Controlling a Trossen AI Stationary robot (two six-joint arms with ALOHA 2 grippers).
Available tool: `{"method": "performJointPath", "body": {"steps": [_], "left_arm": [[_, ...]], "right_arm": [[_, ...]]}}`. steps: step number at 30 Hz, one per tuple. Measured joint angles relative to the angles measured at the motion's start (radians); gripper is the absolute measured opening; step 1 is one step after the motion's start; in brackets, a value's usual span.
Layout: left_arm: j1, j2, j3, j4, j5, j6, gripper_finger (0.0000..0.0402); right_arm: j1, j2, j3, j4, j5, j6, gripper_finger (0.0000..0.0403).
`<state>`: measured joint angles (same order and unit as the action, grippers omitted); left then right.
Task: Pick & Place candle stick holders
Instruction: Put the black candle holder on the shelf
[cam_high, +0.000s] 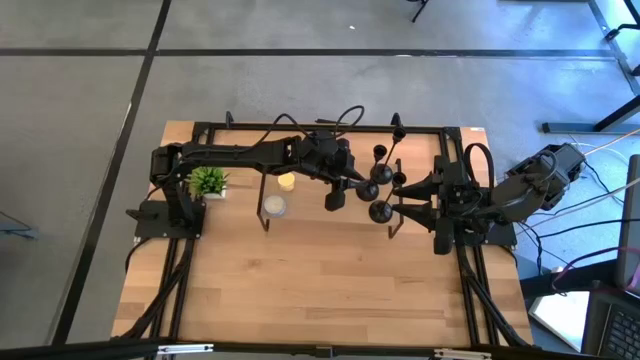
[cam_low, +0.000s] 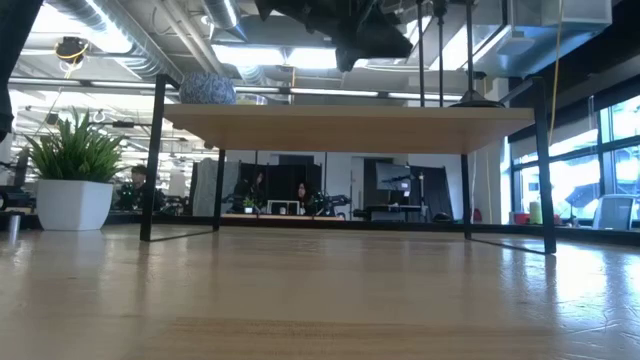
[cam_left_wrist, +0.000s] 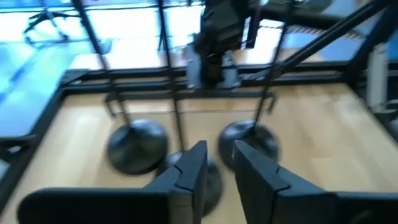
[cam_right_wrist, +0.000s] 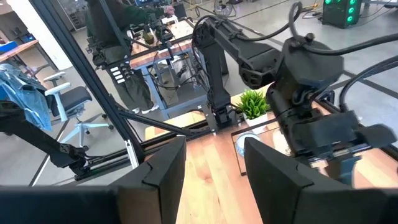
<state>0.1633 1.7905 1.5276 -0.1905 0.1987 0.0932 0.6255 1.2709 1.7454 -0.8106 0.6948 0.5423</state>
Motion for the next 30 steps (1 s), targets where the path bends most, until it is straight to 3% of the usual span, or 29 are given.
{"method": "performJointPath", "body": {"steps": [6,30], "left_arm": [[0.003,0.000,0.000,0.029,-0.075,0.028,0.0098],[0.028,0.000,0.000,0.138,-0.024,-0.023,0.0100]], "right_arm": [[0.006,0.000,0.000,0.000,0.005,-0.004,0.0167],[0.013,0.000,0.000,0.000,0.009,-0.004,0.0167]]}}
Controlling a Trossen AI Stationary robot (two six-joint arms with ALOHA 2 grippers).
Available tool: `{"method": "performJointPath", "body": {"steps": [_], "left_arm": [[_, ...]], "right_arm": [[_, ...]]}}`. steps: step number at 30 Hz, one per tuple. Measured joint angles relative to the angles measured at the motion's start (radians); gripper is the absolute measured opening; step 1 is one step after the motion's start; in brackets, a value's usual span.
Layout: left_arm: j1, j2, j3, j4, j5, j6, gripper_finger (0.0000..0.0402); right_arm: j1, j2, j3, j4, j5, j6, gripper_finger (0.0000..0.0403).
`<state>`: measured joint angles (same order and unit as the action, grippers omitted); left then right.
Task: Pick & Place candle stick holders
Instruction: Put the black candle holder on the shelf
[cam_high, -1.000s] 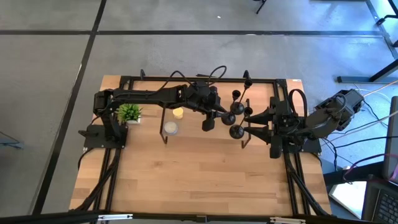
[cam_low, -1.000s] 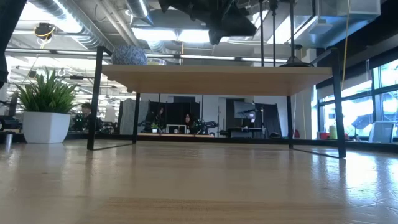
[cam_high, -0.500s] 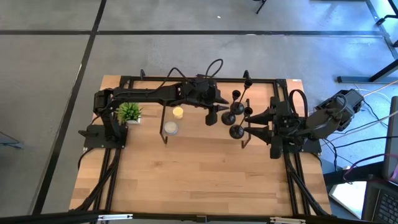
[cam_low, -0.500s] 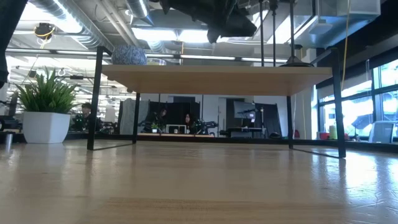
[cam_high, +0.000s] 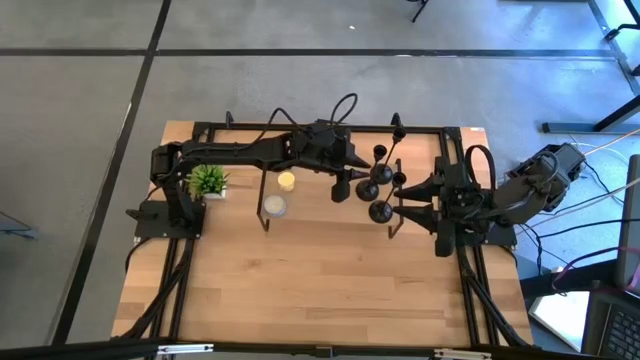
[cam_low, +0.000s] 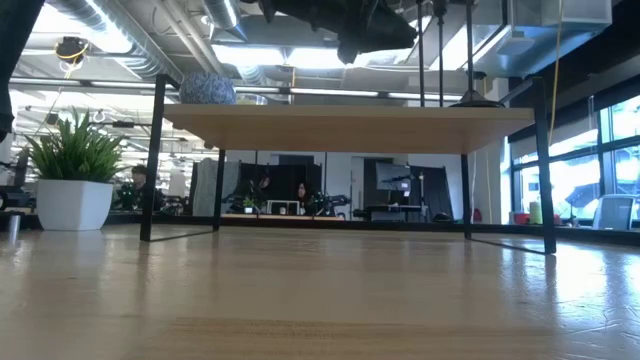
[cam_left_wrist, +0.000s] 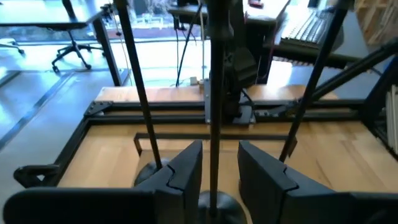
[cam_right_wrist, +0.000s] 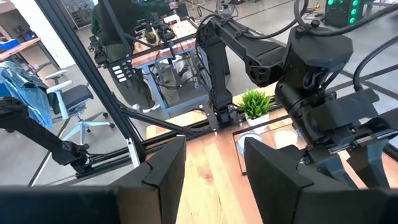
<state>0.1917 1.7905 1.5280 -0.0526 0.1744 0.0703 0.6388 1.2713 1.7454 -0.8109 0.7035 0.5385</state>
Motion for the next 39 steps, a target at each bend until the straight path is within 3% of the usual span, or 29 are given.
{"method": "performJointPath", "body": {"steps": [39], "left_arm": [[0.008,0.000,0.000,0.086,0.029,-0.033,0.0100]], "right_arm": [[-0.001,0.000,0.000,-0.022,0.028,0.004,0.0167]]}}
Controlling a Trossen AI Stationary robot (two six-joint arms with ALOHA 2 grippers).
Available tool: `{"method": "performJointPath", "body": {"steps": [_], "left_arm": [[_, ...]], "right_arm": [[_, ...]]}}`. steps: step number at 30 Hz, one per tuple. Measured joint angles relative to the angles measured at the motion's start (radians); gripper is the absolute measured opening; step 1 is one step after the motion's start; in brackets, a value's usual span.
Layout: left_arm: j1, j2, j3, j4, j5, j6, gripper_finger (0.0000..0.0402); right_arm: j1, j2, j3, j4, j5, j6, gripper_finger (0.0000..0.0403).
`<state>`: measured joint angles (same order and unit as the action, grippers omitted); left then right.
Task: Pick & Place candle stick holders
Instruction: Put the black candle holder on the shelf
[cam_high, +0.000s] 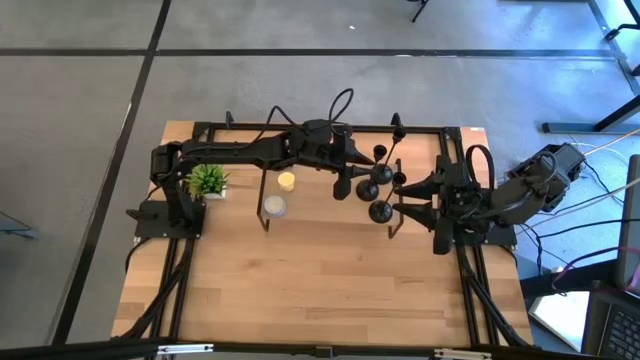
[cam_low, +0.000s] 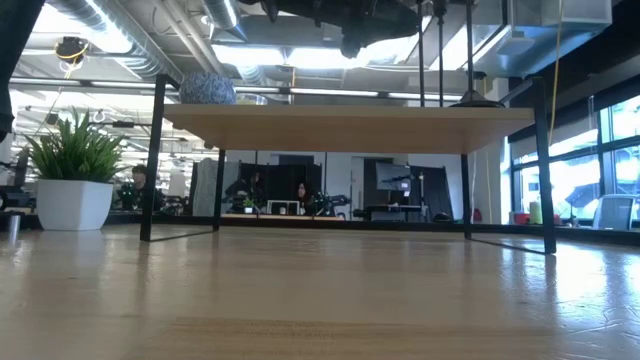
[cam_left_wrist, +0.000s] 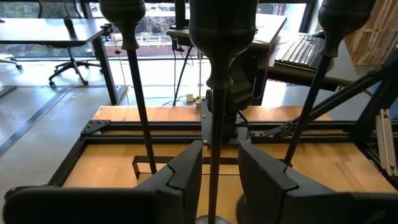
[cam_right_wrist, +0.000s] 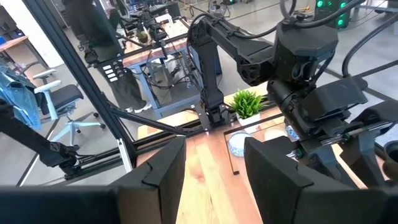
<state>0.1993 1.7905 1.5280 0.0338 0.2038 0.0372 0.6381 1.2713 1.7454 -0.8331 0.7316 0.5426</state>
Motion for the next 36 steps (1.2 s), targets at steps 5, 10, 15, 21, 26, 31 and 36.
{"method": "performJointPath", "body": {"steps": [5,10,15,21,26,31,36], "left_arm": [[0.000,0.000,0.000,0.001,0.001,0.001,0.0100],[0.000,0.000,0.000,0.027,0.000,0.001,0.0100],[0.000,0.000,0.000,0.047,-0.002,0.001,0.0100],[0.000,0.000,0.000,0.047,-0.002,0.001,0.0098],[0.000,0.000,0.000,0.052,-0.002,0.001,0.0081],[0.000,0.000,0.000,0.073,-0.002,0.002,0.0066],[0.000,0.001,0.000,0.075,-0.003,0.002,0.0055]], "right_arm": [[0.000,0.000,0.000,0.001,0.001,0.000,0.0167],[0.000,0.000,0.000,0.002,0.001,0.003,0.0167],[0.000,0.000,0.000,0.002,0.001,0.003,0.0167],[0.000,0.000,0.000,0.002,0.000,0.003,0.0167],[0.000,0.000,0.000,0.002,0.000,0.003,0.0167],[0.000,0.000,0.000,0.002,0.000,0.003,0.0167],[0.000,0.000,0.000,0.002,0.000,0.010,0.0167]]}}
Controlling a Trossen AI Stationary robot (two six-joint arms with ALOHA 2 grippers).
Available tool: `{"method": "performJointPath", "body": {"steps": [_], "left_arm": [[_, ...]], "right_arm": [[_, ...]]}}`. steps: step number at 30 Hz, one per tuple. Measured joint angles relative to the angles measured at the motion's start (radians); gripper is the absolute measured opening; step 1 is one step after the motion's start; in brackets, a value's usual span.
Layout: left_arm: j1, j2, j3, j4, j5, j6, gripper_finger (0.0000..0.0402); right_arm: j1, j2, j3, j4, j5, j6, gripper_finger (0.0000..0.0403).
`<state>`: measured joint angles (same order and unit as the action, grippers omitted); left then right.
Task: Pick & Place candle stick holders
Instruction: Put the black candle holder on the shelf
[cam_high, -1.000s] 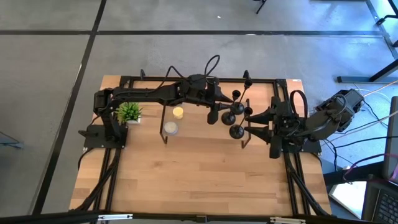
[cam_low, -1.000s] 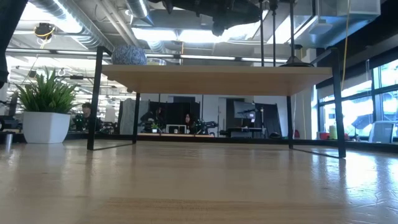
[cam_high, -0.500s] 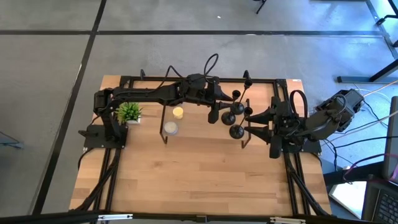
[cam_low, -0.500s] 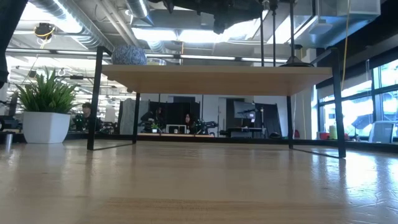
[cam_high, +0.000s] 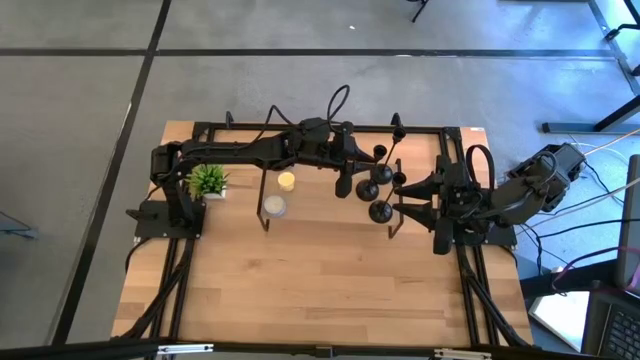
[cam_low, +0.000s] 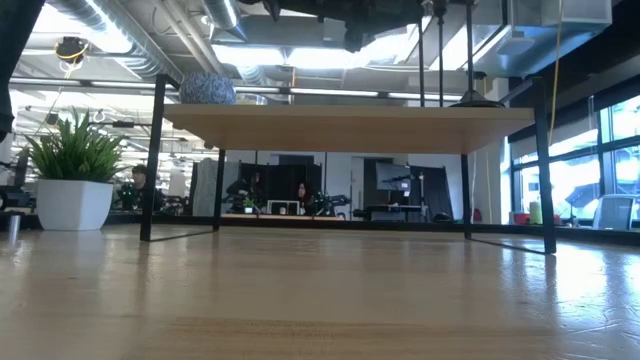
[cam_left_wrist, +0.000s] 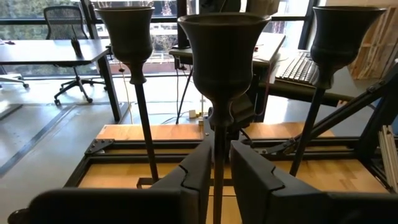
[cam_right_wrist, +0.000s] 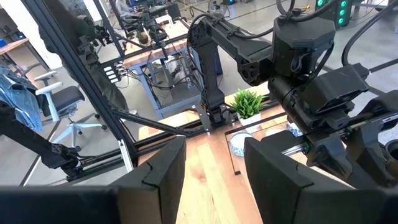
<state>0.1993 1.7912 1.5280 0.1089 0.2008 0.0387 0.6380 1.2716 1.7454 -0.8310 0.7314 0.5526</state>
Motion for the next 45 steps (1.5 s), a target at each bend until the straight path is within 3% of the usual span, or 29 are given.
{"method": "performJointPath", "body": {"steps": [11,21,29,37,45], "left_arm": [[0.000,0.000,0.002,-0.031,-0.008,0.010,0.0014],[0.000,0.001,0.001,-0.110,-0.011,0.020,0.0001],[0.010,-0.058,0.001,-0.251,-0.130,0.104,0.0016],[0.040,-0.176,0.001,-0.391,-0.140,0.081,0.0020],[0.036,-0.214,0.001,-0.434,-0.047,0.037,0.0020]], "right_arm": [[0.000,0.000,0.000,0.000,-0.001,0.001,0.0167],[0.000,0.000,0.000,0.000,-0.001,0.001,0.0167],[0.000,0.000,0.000,-0.004,0.001,0.001,0.0167],[-0.057,-0.003,0.000,-0.058,0.152,0.062,0.0167],[-0.249,-0.005,0.001,-0.235,-0.025,0.306,0.0167]]}}
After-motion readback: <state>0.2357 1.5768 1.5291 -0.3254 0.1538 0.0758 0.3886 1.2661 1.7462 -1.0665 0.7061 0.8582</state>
